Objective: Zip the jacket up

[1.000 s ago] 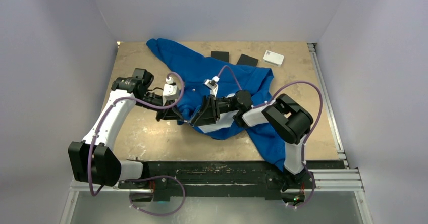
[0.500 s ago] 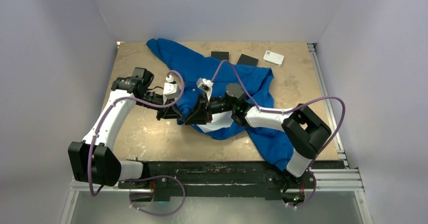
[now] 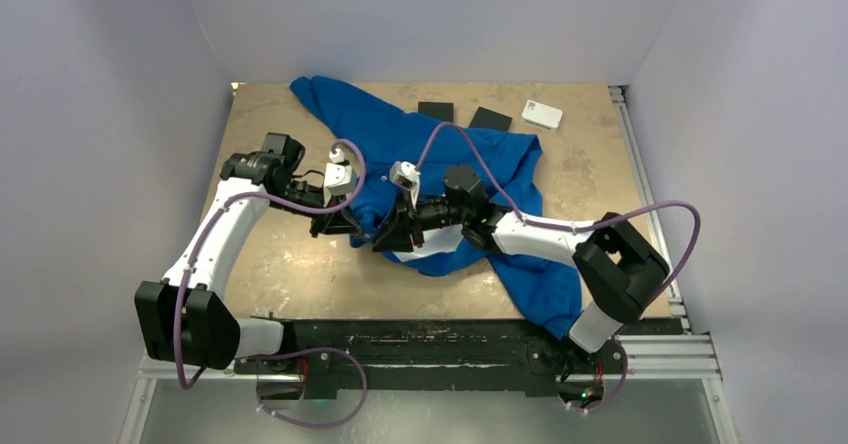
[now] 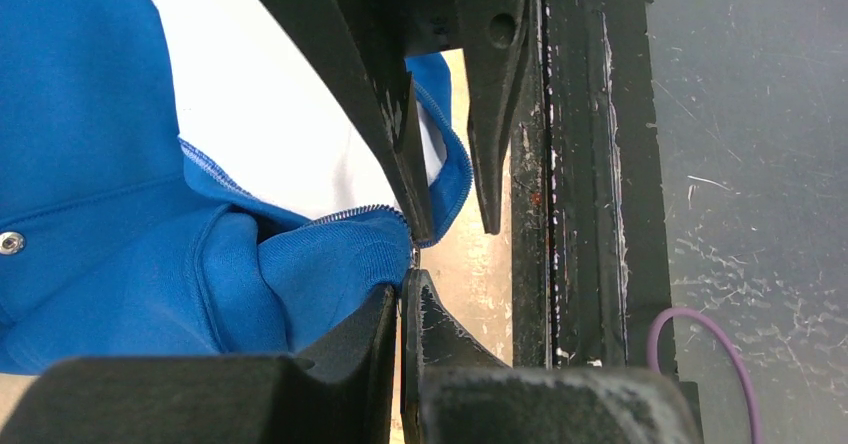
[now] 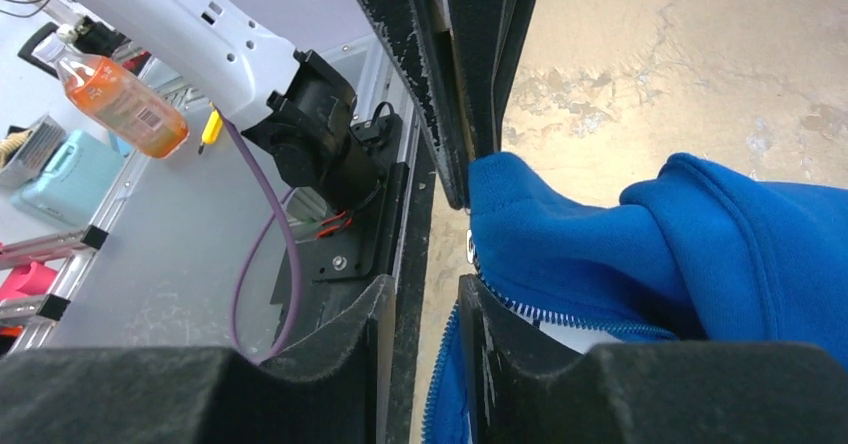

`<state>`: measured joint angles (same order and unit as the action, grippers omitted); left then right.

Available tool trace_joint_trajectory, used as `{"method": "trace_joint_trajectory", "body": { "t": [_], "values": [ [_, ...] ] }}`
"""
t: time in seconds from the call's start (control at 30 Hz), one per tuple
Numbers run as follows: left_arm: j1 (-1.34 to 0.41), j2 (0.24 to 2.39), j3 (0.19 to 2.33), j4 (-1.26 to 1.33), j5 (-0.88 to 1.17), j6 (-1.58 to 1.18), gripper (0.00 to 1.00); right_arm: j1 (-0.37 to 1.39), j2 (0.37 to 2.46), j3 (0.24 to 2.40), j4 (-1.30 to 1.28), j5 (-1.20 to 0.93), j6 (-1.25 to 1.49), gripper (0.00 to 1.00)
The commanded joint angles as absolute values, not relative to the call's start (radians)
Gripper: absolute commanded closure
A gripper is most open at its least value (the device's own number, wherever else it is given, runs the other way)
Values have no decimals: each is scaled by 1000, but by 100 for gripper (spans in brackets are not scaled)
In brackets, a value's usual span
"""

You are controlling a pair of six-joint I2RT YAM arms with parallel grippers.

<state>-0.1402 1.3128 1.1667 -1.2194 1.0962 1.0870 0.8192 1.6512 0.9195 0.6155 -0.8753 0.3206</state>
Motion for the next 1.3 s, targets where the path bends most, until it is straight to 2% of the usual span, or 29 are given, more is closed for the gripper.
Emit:
{"method": "trace_joint_trajectory", "body": {
  "t": [0.0,0.1,0.2,0.27,0.63,1.1,1.27],
  "values": [
    [-146,1280,1195,-1221,1143,1082,100,810,1570,900,549,-859,249,62],
    [-146,1282,1194,-1221,1144,1084,100,774,1548,895,535,-884,247,50],
    [-147,1281,1193,-1225,1144,1091,100,753,1549,897,533,-884,250,45],
    [-148,1281,1192,-1227,1144,1094,100,752,1560,904,522,-876,242,48],
    [-153,1284,1202,-1224,1150,1088,100,755,1615,923,589,-874,253,46],
    [-153,1283,1207,-1212,1146,1069,100,777,1657,945,649,-923,280,50],
    [-153,1282,1212,-1210,1144,1065,100,790,1673,946,649,-911,278,54]
  ]
}}
